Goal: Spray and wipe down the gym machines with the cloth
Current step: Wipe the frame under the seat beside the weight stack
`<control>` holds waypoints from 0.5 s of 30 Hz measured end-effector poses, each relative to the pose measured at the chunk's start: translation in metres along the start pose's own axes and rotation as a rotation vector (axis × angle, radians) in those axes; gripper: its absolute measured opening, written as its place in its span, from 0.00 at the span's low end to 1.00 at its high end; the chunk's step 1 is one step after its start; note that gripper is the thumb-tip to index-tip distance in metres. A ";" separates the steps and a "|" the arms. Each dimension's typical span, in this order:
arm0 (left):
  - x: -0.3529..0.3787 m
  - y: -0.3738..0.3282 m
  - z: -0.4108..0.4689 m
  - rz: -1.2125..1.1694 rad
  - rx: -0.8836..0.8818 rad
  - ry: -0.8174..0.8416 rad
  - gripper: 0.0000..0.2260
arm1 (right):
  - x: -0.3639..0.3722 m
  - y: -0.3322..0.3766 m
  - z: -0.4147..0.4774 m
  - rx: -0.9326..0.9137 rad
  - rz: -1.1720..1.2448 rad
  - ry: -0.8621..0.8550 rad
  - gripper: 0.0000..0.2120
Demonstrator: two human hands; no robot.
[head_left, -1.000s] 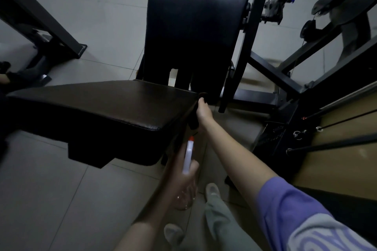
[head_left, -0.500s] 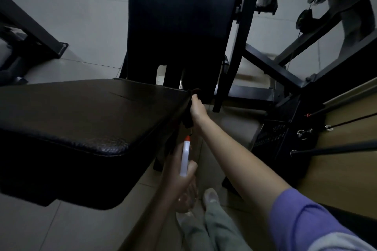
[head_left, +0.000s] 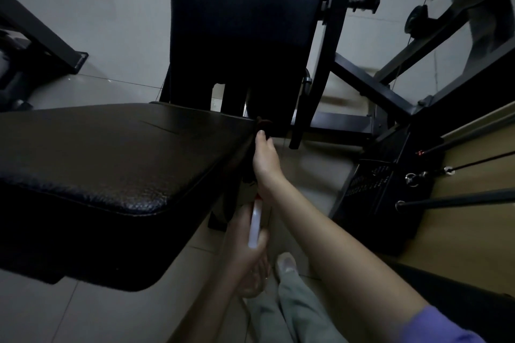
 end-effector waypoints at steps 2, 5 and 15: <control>0.002 0.002 0.003 -0.024 -0.020 -0.008 0.30 | 0.000 -0.002 0.008 0.031 -0.007 -0.020 0.26; 0.009 0.008 0.011 -0.060 -0.022 0.020 0.28 | -0.003 -0.001 0.025 0.044 -0.001 -0.039 0.26; 0.021 0.027 0.047 -0.097 -0.021 -0.049 0.11 | -0.041 -0.012 0.084 0.047 -0.103 -0.093 0.25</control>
Point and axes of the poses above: each hand's wrist, its own z-axis towards the middle knuckle, its own x-axis out of the palm, y = z × x, the point moved 10 cm from there along z, towards the middle knuckle, and after that the axes turned 4 degrees about -z, right-handed, at the moved point
